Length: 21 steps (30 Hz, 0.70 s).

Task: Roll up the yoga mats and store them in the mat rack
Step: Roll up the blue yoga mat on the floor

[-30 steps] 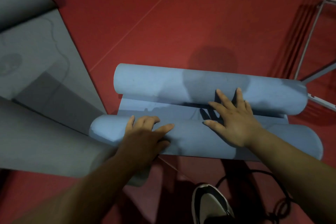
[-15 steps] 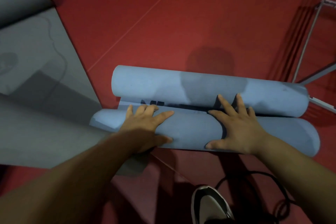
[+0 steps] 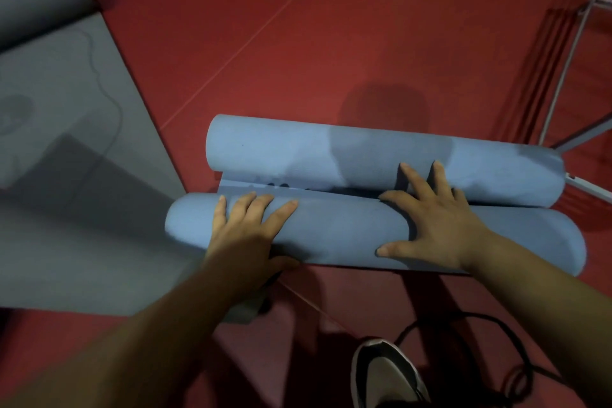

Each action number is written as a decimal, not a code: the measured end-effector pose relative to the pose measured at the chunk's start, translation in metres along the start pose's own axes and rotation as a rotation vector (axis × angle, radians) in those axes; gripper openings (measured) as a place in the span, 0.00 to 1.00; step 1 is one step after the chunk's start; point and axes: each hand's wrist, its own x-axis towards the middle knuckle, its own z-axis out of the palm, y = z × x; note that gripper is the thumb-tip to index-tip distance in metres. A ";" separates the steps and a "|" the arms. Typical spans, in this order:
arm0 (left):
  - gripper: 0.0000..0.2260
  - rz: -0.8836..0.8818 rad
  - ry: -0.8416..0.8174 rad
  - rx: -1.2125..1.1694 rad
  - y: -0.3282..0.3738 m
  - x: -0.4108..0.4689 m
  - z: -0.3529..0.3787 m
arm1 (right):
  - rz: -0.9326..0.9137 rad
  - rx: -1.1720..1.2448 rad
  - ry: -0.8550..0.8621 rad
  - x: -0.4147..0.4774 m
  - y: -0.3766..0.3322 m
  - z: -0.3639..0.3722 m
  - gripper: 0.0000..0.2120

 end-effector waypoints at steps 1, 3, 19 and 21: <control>0.44 0.006 -0.001 -0.013 -0.002 0.002 -0.001 | 0.005 -0.010 0.038 -0.002 -0.001 0.002 0.51; 0.43 0.003 -0.021 -0.034 -0.005 0.007 -0.004 | 0.022 -0.039 0.062 -0.005 -0.002 0.006 0.52; 0.45 -0.036 0.064 -0.030 -0.007 0.003 0.002 | 0.028 -0.006 -0.057 0.007 -0.001 -0.011 0.53; 0.44 -0.045 0.030 -0.047 -0.009 0.007 -0.001 | 0.033 -0.031 -0.005 0.006 -0.003 -0.009 0.53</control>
